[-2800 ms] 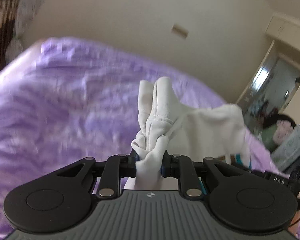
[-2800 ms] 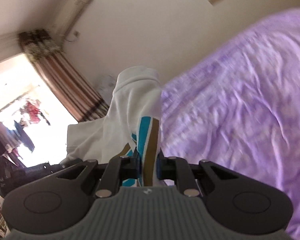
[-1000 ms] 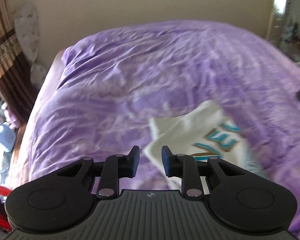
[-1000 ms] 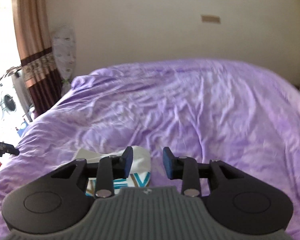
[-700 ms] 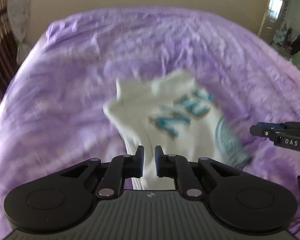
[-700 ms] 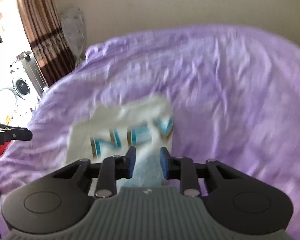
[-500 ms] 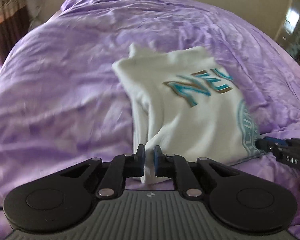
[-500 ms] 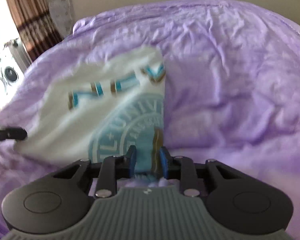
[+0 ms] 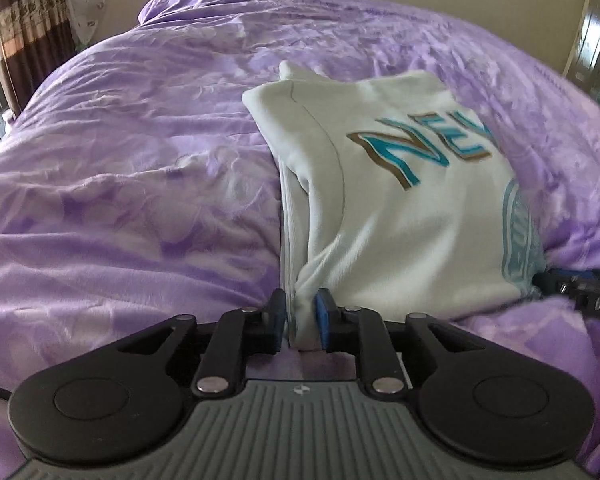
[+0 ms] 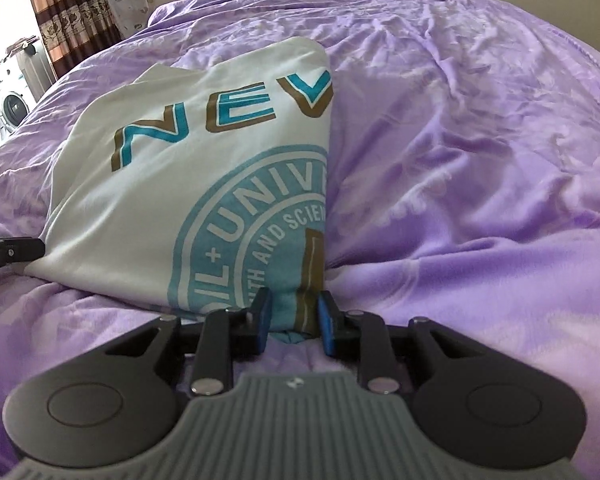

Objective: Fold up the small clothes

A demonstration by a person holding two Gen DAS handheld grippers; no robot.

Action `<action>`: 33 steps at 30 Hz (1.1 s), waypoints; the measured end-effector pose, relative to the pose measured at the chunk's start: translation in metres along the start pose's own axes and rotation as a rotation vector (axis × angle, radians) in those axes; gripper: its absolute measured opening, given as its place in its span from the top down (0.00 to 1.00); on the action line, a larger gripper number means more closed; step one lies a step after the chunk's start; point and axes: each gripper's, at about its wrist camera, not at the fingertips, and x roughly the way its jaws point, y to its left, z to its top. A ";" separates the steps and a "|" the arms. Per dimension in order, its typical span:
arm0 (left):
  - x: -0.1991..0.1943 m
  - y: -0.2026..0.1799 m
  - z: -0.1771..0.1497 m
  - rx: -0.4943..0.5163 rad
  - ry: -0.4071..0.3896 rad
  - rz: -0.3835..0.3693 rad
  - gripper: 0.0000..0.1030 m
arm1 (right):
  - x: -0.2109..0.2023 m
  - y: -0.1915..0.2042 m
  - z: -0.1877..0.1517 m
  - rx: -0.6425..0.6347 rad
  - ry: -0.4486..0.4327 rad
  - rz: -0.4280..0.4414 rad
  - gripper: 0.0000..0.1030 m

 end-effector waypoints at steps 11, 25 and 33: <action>-0.082 -0.036 0.030 0.060 -0.112 0.129 0.45 | -0.067 0.018 0.029 0.005 -0.085 -0.018 0.59; -0.163 -0.062 0.024 0.020 -0.289 0.197 0.27 | -0.178 0.061 0.015 -0.018 -0.314 -0.016 0.41; -0.164 -0.070 -0.008 -0.014 -0.252 0.206 0.23 | -0.193 0.076 -0.014 -0.010 -0.271 -0.003 0.39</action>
